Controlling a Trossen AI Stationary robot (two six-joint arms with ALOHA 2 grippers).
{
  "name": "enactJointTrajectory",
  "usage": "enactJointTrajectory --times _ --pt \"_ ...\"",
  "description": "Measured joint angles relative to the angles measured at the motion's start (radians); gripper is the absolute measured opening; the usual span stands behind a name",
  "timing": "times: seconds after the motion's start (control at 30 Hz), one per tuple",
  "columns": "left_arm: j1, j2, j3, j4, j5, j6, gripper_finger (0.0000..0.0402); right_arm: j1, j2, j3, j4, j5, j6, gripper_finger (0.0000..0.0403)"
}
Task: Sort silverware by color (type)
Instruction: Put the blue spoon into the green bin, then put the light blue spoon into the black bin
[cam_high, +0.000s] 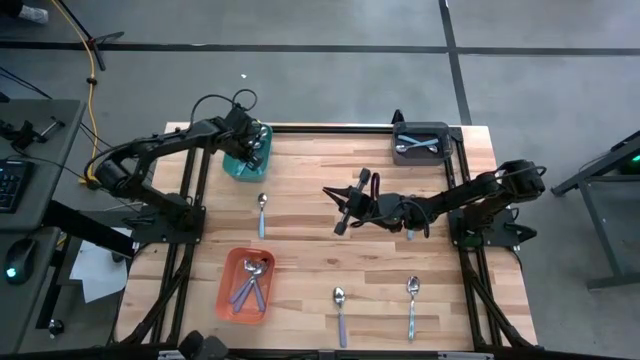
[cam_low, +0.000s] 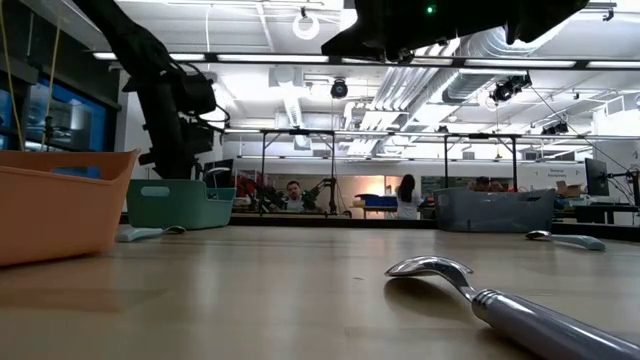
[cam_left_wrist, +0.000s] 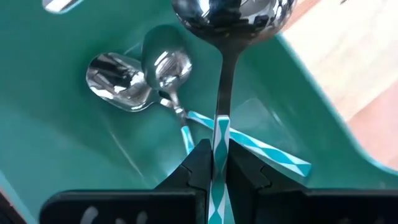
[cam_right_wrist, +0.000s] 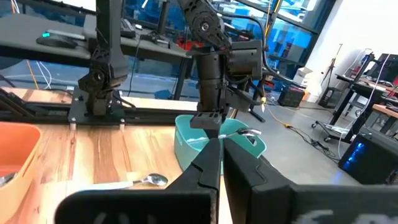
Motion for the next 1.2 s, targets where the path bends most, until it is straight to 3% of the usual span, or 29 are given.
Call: enactJointTrajectory --times 0.2,0.33,0.53,0.7,0.83,1.0,1.2 --pt "0.013 0.032 0.0 0.001 0.0 -0.002 0.0018 0.013 0.0 0.0 -0.014 0.0 0.0 0.0" --pt "0.013 0.032 0.0 0.006 0.0 -0.007 0.0043 0.03 -0.02 0.0 -0.048 0.0 -0.008 0.0" --pt "0.013 -0.021 0.0 0.012 -0.01 0.005 0.0088 0.067 -0.101 0.0 -0.207 0.009 0.062 0.0" --pt "-0.001 -0.103 0.0 0.014 -0.039 -0.015 0.0092 0.11 -0.177 0.0 -0.405 0.106 0.163 0.0" --pt "-0.068 -0.194 0.0 0.021 -0.04 -0.037 0.0079 0.134 -0.237 0.0 -0.619 0.168 0.334 0.0" --pt "-0.209 -0.298 0.0 0.079 -0.051 -0.074 0.0058 0.15 -0.273 0.0 -0.961 0.176 0.684 0.0" --pt "-0.384 -0.381 -0.098 0.284 -0.055 -0.12 0.0034 0.171 -0.264 0.0 -1.34 0.185 1.086 0.0"
